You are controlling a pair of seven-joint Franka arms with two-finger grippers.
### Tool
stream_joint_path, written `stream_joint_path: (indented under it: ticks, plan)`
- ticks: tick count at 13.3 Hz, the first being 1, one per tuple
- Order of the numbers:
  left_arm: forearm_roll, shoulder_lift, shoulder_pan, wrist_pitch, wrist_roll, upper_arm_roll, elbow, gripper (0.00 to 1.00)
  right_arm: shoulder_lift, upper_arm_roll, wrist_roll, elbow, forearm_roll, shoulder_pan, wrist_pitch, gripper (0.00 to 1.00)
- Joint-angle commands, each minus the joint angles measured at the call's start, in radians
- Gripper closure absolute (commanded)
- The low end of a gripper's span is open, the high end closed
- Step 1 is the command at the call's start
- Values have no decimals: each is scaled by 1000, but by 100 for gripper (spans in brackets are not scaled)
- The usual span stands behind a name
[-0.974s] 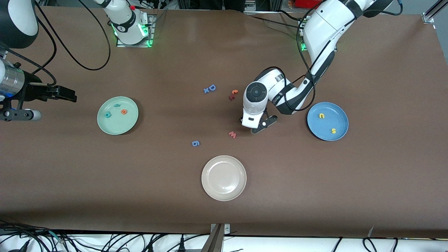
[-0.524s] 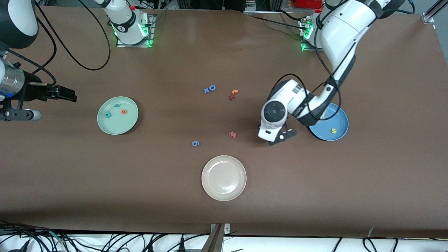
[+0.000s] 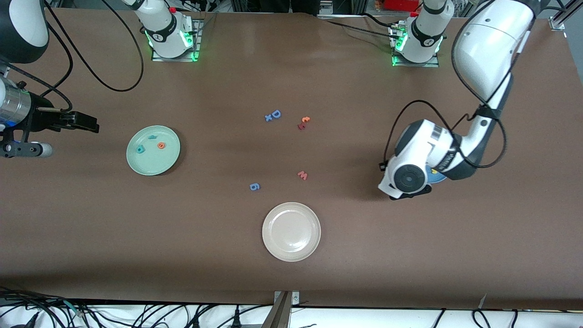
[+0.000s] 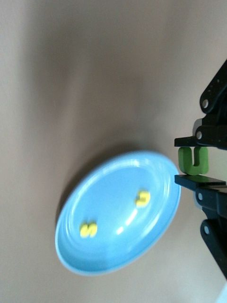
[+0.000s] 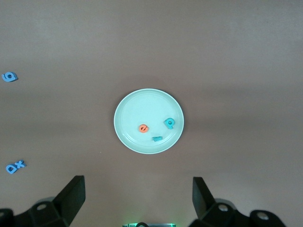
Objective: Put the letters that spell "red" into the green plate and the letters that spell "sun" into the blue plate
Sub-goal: 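Lower the green c onto the blue plate and open the left gripper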
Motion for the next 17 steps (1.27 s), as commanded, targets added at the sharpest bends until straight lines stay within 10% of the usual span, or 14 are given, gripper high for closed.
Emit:
stream_joint_path:
  ticks: [1, 5, 8, 17]
  plan:
    - [14, 7, 56, -64, 142, -6, 4, 78, -9, 3, -5, -7, -10, -5, -6, 0]
    - [33, 20, 107, -70, 221, 8, -9, 69, -9, 3, -5, -8, -10, -5, -7, 0]
    - [39, 27, 119, -68, 233, 14, -9, 0, -9, 3, -5, -10, -10, -5, -7, 0]
    - [-6, -91, 212, -123, 221, 8, 8, 0, -9, 3, -5, -11, -10, -6, -6, 0]
